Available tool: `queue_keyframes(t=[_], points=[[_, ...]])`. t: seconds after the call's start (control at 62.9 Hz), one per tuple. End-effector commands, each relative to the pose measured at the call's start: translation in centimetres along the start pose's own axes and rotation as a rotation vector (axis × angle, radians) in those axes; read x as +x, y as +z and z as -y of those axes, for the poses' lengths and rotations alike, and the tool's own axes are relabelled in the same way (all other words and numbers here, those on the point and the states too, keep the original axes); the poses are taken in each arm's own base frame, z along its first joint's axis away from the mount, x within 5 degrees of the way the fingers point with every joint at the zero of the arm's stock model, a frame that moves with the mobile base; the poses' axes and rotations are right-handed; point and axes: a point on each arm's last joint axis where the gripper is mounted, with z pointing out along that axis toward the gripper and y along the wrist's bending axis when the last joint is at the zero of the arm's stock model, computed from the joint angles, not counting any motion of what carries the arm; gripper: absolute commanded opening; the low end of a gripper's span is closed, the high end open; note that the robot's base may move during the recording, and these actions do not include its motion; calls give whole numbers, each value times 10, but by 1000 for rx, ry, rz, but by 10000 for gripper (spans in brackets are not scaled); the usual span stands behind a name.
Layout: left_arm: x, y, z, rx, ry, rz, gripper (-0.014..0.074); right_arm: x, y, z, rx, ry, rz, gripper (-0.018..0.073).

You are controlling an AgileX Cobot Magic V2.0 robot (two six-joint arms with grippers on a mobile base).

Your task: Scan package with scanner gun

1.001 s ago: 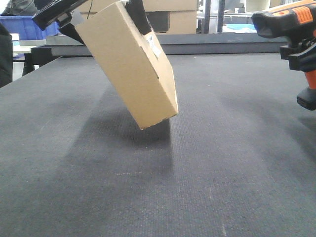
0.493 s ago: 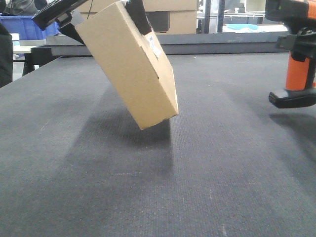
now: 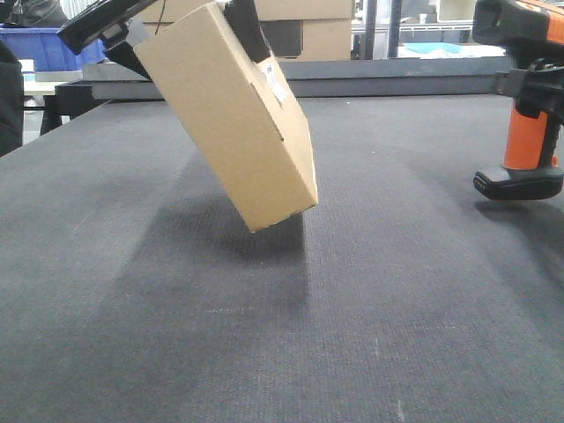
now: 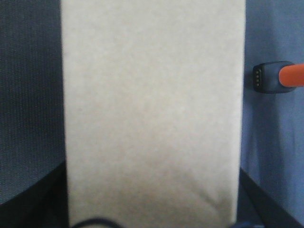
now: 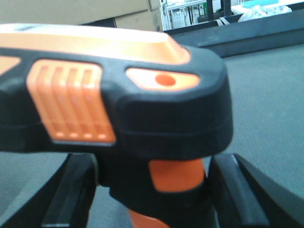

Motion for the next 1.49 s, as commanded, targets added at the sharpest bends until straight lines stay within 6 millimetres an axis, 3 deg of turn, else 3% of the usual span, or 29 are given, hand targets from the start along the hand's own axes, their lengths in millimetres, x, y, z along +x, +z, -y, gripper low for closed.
queue_keyframes(t=[0.0,0.223,0.302,0.477,0.62,1.049,1.478], points=[[1,-4,5,22,2,10,-111,-8,0,0,0,9,63,-162],[1,-4,5,22,2,10,-111,-5,0,0,6,9,38,-157],[1,-4,5,22,2,10,-111,-5,0,0,6,9,36,-89],[1,-4,5,22,2,10,-111,-3,0,1,11,9,17,274],[1,-4,5,22,2,10,-111,1,0,2,22,9,-28,435],[1,-4,5,21,3,8,-111,6,-2,3,30,10,-64,478],[-2,-6,1,12,-1,20,-111,8,-51,-3,-32,-14,-46,478]])
